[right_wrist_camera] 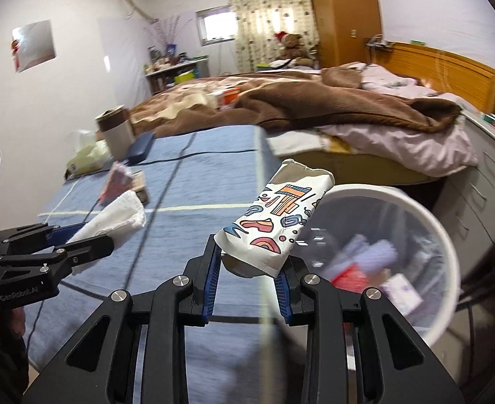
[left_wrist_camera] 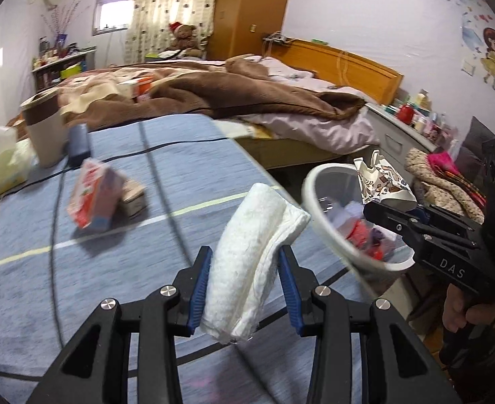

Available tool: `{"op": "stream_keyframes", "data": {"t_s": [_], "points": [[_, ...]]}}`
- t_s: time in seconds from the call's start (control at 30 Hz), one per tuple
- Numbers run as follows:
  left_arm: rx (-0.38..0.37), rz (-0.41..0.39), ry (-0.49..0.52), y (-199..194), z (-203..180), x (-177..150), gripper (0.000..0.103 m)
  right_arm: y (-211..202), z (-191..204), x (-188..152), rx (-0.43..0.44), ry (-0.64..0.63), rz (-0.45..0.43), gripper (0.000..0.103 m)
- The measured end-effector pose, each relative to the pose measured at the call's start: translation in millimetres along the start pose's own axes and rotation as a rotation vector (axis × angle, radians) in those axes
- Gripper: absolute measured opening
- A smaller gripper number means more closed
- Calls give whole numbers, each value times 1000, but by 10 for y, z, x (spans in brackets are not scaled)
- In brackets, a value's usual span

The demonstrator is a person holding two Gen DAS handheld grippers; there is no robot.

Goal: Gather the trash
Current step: 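Lift the tissue and snack wrapper and carry both over the wastebasket, then open both tools to drop the tissue and wrapper into the wastebasket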

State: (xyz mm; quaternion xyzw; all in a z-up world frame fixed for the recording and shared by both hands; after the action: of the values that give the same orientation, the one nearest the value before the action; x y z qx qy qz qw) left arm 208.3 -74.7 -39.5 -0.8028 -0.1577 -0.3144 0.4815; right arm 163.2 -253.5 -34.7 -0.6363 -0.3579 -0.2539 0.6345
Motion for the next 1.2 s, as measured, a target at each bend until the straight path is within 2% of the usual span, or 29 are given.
{"op": "stream_keyframes", "data": {"t_s": [0.33,0.53,0.8,1.1,1.17,1.2], "points": [[-87,33,52,311,-709,70,42,-87,-479,-99,-92,36,12,31],[-113,62,83,502,-1048,44,42,-77,-667,-180,-97,37,35,31],[-110,112,99,756,-1299,-28,42,-15,-843,-288,-97,-5,90,31],[-111,135,90,919,-1436,-46,49,53,-972,-396,-119,-6,143,31],[-119,139,80,925,-1449,-54,61,58,-968,-415,-127,-19,156,32],[-116,134,80,918,-1463,-52,63,54,-961,-425,-132,-27,160,33]]}}
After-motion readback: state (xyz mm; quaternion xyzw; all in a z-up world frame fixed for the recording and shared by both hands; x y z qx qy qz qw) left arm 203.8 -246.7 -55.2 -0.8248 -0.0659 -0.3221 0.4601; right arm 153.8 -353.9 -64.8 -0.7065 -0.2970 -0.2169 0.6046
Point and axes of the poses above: each gripper's, at about its wrist camera, not at the fingertips, and y roughly the way its jaws point, z to its left, x to its top, the point moved 6 cm from there along y, roughly the way its jaws point, and after that the axes turned 14 degrees about -y, right-handed, at the moved point
